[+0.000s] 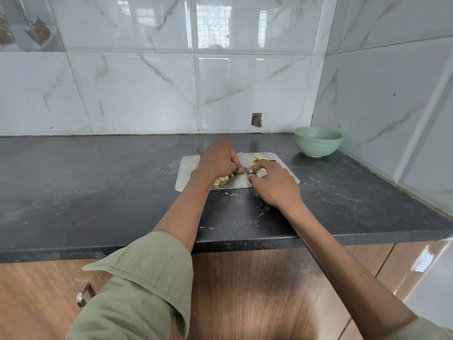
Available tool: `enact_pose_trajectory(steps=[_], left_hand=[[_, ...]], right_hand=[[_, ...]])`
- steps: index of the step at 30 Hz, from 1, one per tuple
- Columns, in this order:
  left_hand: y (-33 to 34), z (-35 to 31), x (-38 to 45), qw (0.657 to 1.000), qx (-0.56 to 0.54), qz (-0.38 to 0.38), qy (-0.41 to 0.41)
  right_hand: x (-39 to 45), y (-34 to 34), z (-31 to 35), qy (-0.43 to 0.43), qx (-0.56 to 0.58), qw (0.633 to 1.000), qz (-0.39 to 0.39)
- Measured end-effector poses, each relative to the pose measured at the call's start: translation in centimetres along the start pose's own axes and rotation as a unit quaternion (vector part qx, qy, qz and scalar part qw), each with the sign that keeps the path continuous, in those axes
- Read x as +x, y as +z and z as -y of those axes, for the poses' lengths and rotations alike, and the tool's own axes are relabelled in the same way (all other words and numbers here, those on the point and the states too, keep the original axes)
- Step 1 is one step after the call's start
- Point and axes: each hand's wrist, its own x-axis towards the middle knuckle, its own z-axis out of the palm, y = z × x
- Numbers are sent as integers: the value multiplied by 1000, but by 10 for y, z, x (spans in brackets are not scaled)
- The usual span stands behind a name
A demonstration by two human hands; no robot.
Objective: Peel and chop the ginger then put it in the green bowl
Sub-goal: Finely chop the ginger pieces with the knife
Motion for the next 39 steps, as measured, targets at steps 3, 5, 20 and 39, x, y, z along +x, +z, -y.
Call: enact_pose_trajectory(steps=[3,5,20,39], left_hand=[[0,-1,0,1000,2,-4,-1],[1,-2,0,1000,2,-4,-3],[1,-6,-1,1000,27,-7,-9],[-1,-5,-4,999,33,-4,-12]], right_hand=[[0,0,1,-2,-3,1000,2],[0,-1,1,-2,-5,1000,3],[0,-2,9,1,-23,1000,17],[-7,-2,14,-35,-67,997,9]])
